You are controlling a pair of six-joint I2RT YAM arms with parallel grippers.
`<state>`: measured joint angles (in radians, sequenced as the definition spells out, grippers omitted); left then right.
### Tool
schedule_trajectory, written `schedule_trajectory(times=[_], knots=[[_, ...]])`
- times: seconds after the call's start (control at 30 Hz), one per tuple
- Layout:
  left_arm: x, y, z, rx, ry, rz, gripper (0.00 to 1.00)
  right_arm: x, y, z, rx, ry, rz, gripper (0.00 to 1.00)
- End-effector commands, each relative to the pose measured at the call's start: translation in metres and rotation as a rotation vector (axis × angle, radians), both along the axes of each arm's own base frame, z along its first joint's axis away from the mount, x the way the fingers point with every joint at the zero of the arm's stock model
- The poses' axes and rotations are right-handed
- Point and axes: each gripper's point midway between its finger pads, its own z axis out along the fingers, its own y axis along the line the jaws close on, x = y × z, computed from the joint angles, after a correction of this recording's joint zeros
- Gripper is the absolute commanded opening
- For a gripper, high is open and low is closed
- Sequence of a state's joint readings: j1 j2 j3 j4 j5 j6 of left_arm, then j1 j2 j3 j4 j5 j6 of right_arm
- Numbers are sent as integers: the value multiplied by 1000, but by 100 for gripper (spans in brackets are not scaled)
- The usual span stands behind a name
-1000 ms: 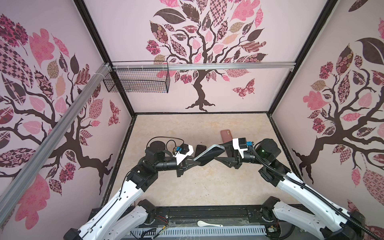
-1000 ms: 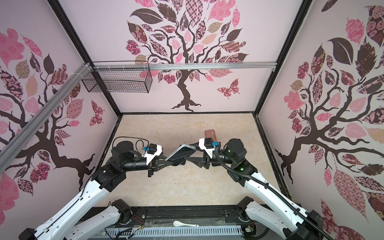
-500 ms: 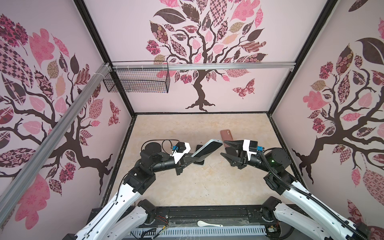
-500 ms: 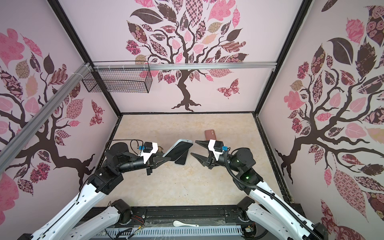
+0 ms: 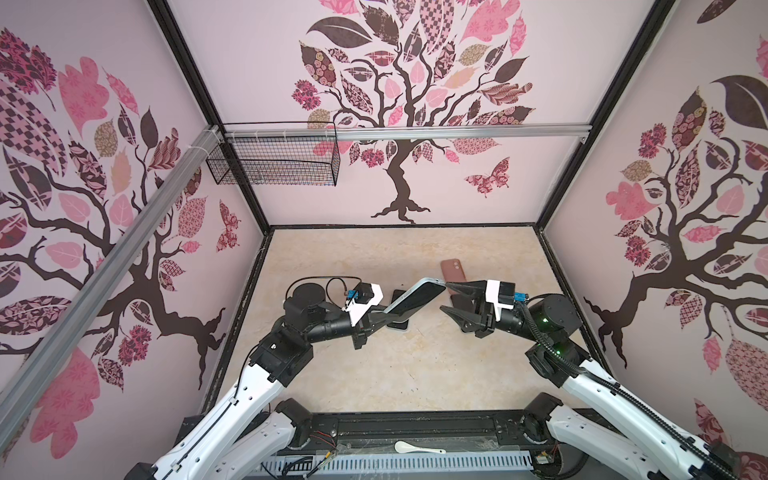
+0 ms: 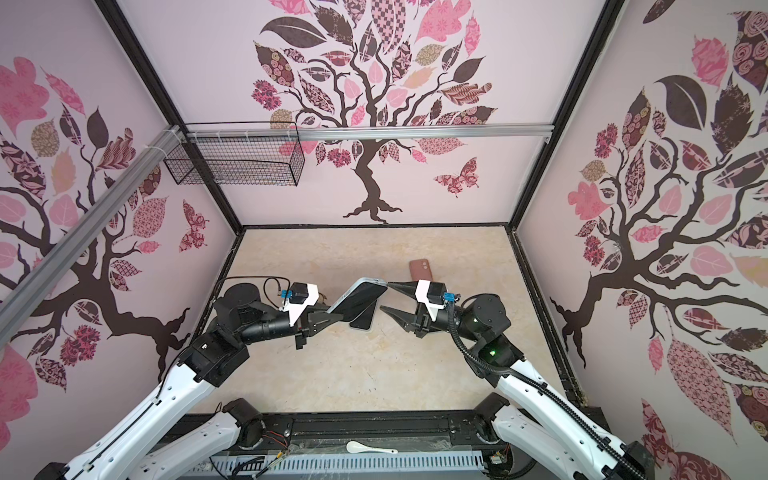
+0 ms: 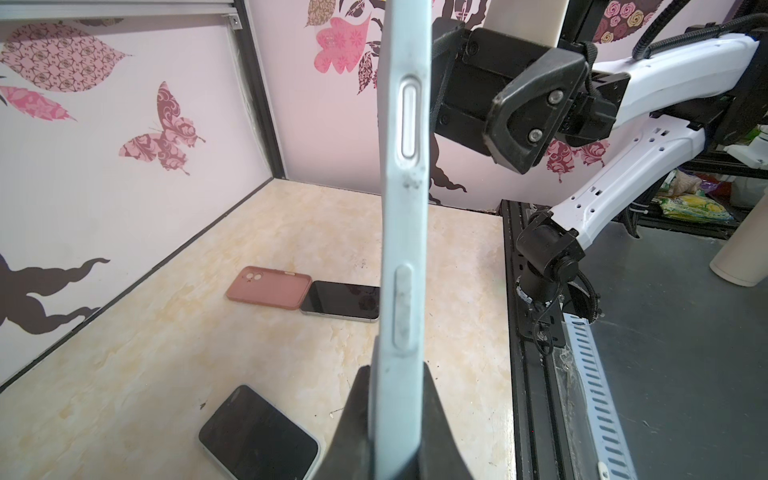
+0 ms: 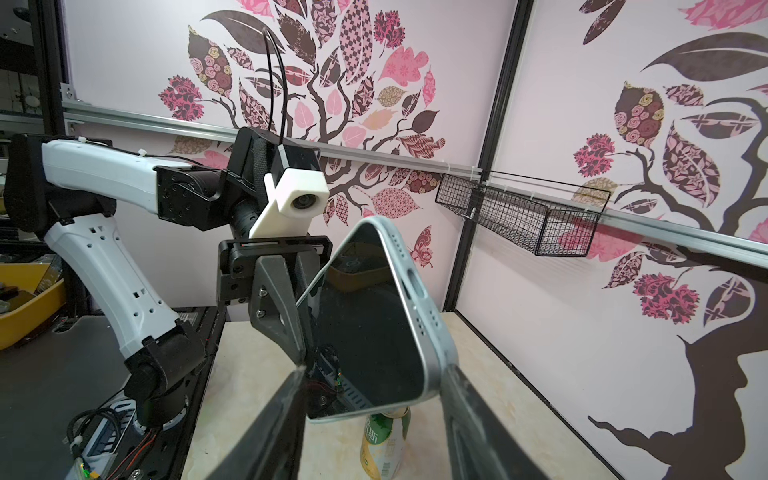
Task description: Take the phone out of the phone case
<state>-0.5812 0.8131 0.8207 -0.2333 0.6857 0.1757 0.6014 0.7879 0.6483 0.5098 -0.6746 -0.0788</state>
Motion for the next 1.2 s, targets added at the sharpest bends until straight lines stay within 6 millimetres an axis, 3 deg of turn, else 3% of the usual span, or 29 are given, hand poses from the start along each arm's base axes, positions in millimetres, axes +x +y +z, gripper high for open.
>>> schedule_trajectory(times=[0.0, 0.33, 0.63, 0.93, 1.17], knots=[[-1, -1, 17, -42, -49, -13, 0, -18, 3, 14, 2, -47, 86, 54], [-22, -8, 15, -28, -17, -155, 0, -13, 10, 7, -50, -4, 102, 54], [-28, -9, 17, -25, -16, -186, 0, -15, 19, -7, -130, 80, 175, 52], [-20, -7, 14, -17, -22, -129, 0, -21, 21, -9, -138, 90, 192, 51], [-9, -4, 15, -30, -19, -54, 0, -47, 20, -1, -105, 77, 344, 50]])
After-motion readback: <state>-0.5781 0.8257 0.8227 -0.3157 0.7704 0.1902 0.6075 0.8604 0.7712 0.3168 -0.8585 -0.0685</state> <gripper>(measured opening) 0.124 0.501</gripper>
